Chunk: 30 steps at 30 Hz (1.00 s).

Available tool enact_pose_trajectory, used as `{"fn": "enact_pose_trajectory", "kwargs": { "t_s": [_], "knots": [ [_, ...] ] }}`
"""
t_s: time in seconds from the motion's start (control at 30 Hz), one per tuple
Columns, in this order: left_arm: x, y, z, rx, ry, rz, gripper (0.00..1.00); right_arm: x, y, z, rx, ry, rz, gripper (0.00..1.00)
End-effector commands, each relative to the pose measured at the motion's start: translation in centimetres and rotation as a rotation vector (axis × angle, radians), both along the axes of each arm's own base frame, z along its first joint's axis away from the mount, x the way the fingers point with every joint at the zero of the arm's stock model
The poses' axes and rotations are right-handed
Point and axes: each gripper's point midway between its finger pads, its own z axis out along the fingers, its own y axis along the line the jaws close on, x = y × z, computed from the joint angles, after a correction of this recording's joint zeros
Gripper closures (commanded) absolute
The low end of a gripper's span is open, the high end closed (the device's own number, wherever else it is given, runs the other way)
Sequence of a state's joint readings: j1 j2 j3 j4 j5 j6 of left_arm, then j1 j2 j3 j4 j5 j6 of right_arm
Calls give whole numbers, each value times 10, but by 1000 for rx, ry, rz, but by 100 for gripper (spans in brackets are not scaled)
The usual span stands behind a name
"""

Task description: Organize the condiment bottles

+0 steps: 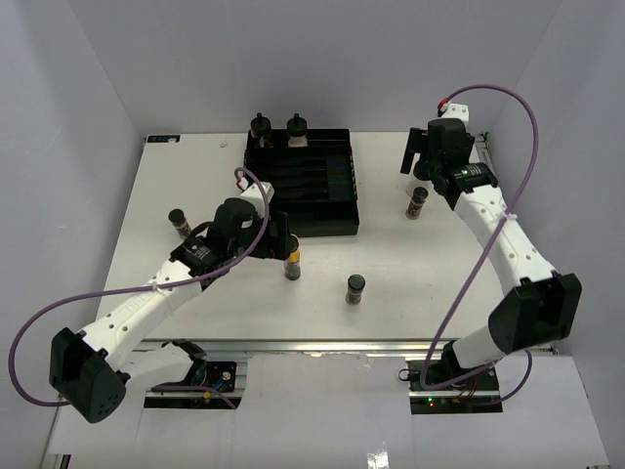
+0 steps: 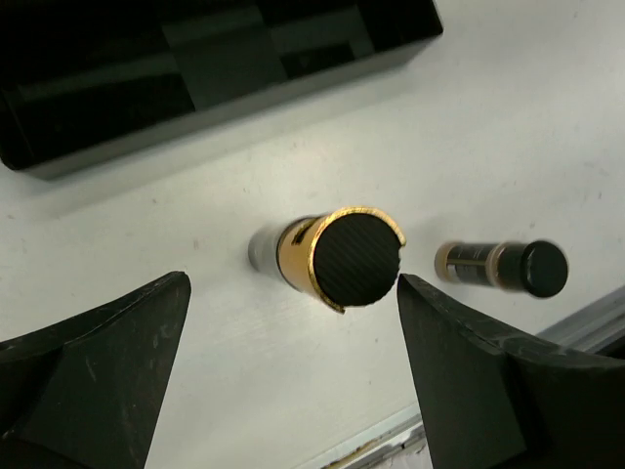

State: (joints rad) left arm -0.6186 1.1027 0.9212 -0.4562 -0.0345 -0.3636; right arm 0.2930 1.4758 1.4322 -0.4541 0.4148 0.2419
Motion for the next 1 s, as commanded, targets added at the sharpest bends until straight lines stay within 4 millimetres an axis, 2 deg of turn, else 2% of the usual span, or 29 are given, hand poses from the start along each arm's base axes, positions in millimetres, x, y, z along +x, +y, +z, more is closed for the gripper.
{"fn": "enact_pose_trajectory", "kwargs": {
  "t_s": [0.0, 0.07, 0.13, 0.2, 0.27, 0.37, 0.53, 0.6, 0.77, 0.97],
  "knots": [
    [-8, -27, 1, -120, 25, -100, 2, 36, -10, -14, 22, 13, 16, 6],
    [-12, -39, 9, -159, 33, -156, 2, 49, -19, -28, 8, 34, 18, 5],
    [-10, -41, 17, -171, 16, -160, 2, 61, -20, -43, -13, 57, 40, 5],
    [-7, -38, 23, -158, -1, -150, 2, 70, -21, -48, -27, 56, 54, 4],
    [4, -27, 31, -117, -37, -83, 2, 82, -29, -54, -52, 61, 47, 4],
    [11, -20, 50, -106, -92, -42, 2, 96, -35, -61, -62, 66, 56, 4],
    [18, -9, 77, -117, -202, 5, 2, 112, -35, -65, -34, 36, 94, 5],
    [20, -4, 73, -87, -205, 20, 2, 117, -35, -74, -36, 53, 97, 6],
    [17, 1, 44, -32, -161, 25, 2, 123, -39, -92, -51, 91, 67, 6],
    [18, 4, 46, -27, -167, 35, 2, 129, -37, -106, -52, 114, 75, 5]
  ]
}}
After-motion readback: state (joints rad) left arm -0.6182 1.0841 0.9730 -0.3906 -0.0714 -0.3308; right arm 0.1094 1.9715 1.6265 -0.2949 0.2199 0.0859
